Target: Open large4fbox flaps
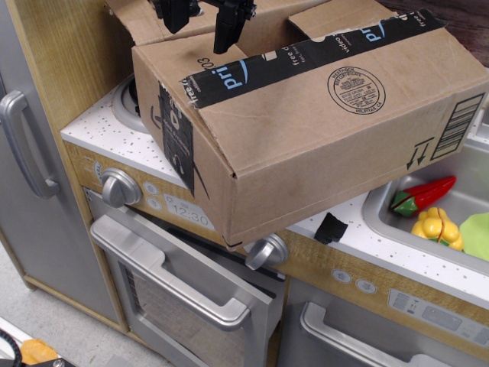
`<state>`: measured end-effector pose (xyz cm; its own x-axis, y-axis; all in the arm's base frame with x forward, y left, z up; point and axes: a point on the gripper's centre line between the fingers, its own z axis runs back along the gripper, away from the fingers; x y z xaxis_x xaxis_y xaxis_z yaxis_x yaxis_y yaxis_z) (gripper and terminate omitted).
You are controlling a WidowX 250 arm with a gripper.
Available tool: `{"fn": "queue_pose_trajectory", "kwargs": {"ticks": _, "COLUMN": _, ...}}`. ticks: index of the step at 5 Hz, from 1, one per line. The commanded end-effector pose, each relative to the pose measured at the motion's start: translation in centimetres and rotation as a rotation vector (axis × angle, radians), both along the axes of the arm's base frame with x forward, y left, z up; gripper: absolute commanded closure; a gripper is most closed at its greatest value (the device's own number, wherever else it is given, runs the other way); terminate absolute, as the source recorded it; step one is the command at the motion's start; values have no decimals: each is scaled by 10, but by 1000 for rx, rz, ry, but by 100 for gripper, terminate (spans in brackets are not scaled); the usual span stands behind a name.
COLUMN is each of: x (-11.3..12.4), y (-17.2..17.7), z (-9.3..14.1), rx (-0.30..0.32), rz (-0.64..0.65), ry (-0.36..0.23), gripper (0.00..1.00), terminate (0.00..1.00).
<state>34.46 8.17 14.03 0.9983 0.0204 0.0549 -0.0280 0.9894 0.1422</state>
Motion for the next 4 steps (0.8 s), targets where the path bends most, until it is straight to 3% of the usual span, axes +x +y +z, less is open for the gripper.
{"fn": "queue_pose_trajectory", "kwargs": {"ticks": 1, "x": 0, "y": 0, "z": 0, "rx": 0, "rz": 0, "ry": 0, "gripper": 0, "terminate": 0}}
{"fn": "queue_pose_trajectory", "kwargs": {"ticks": 2, "x": 19, "y": -4, "z": -15, "rx": -73, "rz": 51, "ry": 9, "gripper": 0, "terminate": 0}}
{"fn": "queue_pose_trajectory", "kwargs": {"ticks": 4, "x": 22, "y": -29, "z": -1, "rx": -209, "rz": 132, "ry": 117, "gripper": 0, "terminate": 0}}
